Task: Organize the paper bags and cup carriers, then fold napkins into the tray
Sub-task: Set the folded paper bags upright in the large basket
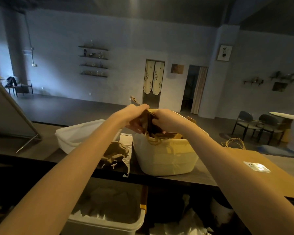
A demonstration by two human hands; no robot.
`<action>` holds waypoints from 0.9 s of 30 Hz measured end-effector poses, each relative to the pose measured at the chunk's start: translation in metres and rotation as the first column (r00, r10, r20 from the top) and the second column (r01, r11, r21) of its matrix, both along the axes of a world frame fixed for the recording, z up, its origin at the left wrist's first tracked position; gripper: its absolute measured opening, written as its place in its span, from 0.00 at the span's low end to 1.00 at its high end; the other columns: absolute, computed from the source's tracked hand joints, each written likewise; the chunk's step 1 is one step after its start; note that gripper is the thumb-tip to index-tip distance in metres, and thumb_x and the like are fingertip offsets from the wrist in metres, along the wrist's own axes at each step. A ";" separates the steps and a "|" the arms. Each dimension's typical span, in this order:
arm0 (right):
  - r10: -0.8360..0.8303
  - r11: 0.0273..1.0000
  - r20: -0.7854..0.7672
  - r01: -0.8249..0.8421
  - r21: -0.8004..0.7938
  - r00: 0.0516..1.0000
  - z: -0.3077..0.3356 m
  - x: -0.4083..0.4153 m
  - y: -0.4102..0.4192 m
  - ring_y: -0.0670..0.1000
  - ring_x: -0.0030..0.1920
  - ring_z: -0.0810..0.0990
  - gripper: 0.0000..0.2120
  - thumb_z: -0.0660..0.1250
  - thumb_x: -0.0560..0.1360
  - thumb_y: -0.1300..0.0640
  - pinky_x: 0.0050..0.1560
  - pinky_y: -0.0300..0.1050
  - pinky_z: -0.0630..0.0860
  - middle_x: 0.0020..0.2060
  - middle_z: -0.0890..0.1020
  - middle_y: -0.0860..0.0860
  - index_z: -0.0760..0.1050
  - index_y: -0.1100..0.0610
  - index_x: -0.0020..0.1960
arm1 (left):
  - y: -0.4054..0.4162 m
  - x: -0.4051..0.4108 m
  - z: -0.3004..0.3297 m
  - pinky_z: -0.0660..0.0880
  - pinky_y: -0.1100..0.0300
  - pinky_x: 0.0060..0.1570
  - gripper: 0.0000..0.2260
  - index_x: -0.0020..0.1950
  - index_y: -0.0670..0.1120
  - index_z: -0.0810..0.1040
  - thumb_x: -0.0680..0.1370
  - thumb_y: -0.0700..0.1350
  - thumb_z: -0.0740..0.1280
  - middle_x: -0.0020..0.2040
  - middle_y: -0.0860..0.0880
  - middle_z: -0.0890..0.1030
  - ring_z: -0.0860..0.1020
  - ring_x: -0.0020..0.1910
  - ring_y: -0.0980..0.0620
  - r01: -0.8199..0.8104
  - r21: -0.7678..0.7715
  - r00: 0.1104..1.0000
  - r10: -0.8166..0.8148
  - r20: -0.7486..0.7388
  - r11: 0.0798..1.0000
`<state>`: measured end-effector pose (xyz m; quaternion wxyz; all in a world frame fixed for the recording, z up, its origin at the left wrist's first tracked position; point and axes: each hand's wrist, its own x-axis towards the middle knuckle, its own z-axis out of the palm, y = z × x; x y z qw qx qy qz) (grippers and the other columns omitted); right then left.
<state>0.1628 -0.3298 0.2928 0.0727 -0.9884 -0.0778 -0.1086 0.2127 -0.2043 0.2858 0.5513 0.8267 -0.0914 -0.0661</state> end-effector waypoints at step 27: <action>0.122 0.990 -0.152 -0.109 0.093 0.981 -0.005 -0.002 -0.004 0.52 0.55 0.77 0.21 0.61 0.79 0.50 0.57 0.43 0.73 0.58 0.79 0.52 0.67 0.51 0.71 | 0.007 0.003 -0.007 0.77 0.61 0.32 0.12 0.62 0.47 0.69 0.81 0.49 0.58 0.53 0.42 0.76 0.79 0.41 0.50 -0.002 0.115 0.981 -0.020 0.193 0.993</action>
